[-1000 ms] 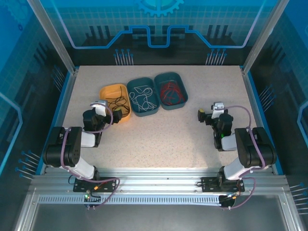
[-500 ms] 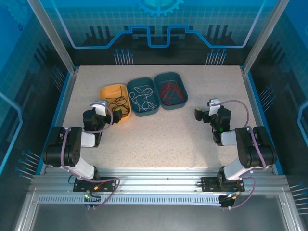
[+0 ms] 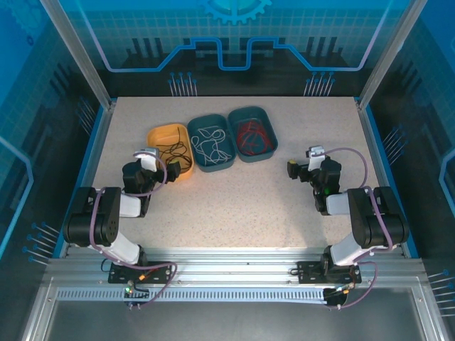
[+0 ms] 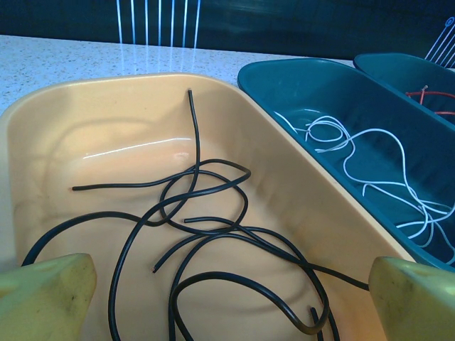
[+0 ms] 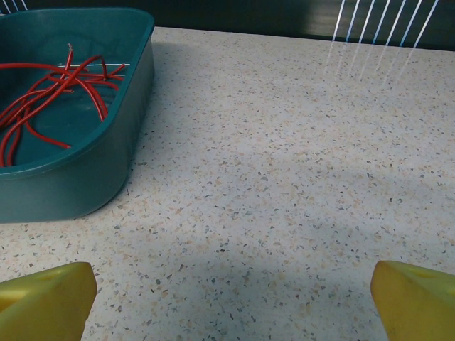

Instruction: Untangle the cables

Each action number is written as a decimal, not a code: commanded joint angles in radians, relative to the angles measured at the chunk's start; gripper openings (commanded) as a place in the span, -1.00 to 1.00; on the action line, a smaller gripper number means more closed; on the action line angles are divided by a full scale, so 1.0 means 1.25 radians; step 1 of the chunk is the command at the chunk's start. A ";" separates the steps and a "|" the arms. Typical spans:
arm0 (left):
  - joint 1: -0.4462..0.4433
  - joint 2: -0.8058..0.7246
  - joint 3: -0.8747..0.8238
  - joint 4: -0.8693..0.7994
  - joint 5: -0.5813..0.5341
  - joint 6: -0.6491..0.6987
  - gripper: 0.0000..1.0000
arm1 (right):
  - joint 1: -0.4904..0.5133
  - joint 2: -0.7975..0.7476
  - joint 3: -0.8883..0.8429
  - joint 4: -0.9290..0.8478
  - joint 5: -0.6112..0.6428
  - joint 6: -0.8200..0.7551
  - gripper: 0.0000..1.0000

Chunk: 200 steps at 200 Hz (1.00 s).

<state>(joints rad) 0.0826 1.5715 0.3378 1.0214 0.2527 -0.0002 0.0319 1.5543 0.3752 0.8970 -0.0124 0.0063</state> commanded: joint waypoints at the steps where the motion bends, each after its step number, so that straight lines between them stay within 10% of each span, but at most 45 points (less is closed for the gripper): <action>1: 0.006 -0.010 0.010 -0.016 0.025 0.003 0.98 | 0.002 -0.009 0.018 -0.001 -0.011 -0.010 0.99; 200: -0.008 -0.015 0.015 -0.033 0.032 0.027 0.98 | 0.002 -0.009 0.018 -0.001 -0.011 -0.009 0.99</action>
<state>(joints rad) 0.0799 1.5688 0.3397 1.0130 0.2703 0.0109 0.0319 1.5543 0.3752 0.8970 -0.0124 0.0063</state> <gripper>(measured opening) 0.992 0.997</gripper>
